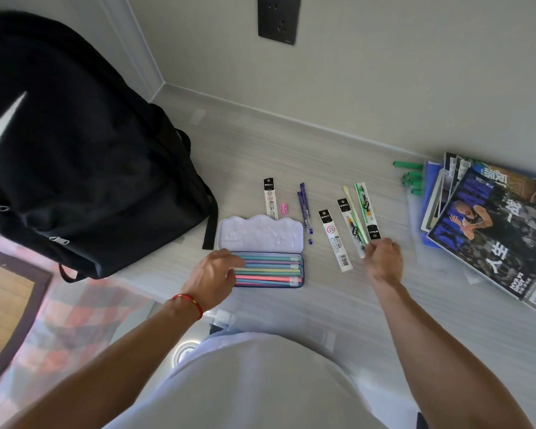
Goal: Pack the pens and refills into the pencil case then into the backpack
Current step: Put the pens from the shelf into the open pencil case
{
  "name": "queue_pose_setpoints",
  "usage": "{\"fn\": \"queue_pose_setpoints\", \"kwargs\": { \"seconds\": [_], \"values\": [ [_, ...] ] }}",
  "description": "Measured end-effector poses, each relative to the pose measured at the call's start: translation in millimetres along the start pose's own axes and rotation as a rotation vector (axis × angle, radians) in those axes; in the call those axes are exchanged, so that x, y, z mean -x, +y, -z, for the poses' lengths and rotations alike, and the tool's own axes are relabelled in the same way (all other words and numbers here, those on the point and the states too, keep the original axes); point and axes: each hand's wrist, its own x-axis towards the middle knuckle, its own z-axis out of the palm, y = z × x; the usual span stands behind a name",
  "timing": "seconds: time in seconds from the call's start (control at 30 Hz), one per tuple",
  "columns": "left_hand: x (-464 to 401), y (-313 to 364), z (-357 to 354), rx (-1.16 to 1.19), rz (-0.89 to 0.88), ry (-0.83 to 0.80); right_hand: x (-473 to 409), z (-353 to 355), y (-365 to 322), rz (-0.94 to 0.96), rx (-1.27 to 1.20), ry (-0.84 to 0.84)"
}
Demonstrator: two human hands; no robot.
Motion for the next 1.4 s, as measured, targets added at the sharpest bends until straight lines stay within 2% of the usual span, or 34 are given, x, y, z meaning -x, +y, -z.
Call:
{"fn": "queue_pose_setpoints", "kwargs": {
  "seconds": [0.13, 0.23, 0.3, 0.37, 0.4, 0.43, 0.5, 0.67, 0.77, 0.9, 1.03, 1.2, 1.4],
  "values": [
    [-5.9, 16.0, 2.8, 0.104, 0.060, 0.039, 35.5, 3.9, -12.3, 0.007, -0.250, 0.019],
    [-17.5, 37.6, -0.1, 0.282, 0.175, -0.028, 89.4, 3.2, -41.3, 0.107, -0.409, -0.090],
    [-26.5, 54.4, -2.4, 0.567, 0.289, -0.116, 122.7, -4.7, -62.1, 0.191, -0.464, -0.267],
    [-32.3, 67.9, -3.5, 0.956, 0.439, -0.125, 147.6, -14.0, -78.1, 0.272, -0.472, -0.428],
    [-33.5, 69.5, -4.2, 1.065, 0.478, -0.102, 156.1, -17.9, -83.5, 0.300, -0.463, -0.478],
    [-34.0, 68.1, -4.9, 1.075, 0.471, -0.087, 162.0, -20.5, -87.2, 0.319, -0.446, -0.504],
    [-35.6, 56.2, -6.5, 0.870, 0.356, -0.103, 165.5, -20.8, -89.8, 0.323, -0.438, -0.501],
    [-46.3, 23.9, -6.2, -0.073, -0.220, -0.200, 146.1, -7.5, -80.7, 0.157, -0.476, -0.292],
    [-46.4, 15.3, -17.2, -0.357, -0.376, -0.214, 133.9, -1.2, -75.1, 0.065, -0.443, -0.239],
    [-41.3, 9.8, -26.3, -0.402, -0.398, -0.243, 132.4, -2.4, -68.5, 0.077, -0.346, -0.279],
    [-35.6, 6.1, -27.0, -0.294, -0.375, -0.255, 136.3, -4.5, -66.8, 0.101, -0.284, -0.303],
    [-33.9, 5.4, -20.6, -0.247, -0.374, -0.238, 121.1, -2.9, -76.0, 0.124, -0.226, -0.237],
    [-30.5, 0.0, -23.0, -0.229, -0.342, -0.238, 63.6, -17.7, -107.0, 0.184, -0.001, -0.191]
  ]
}}
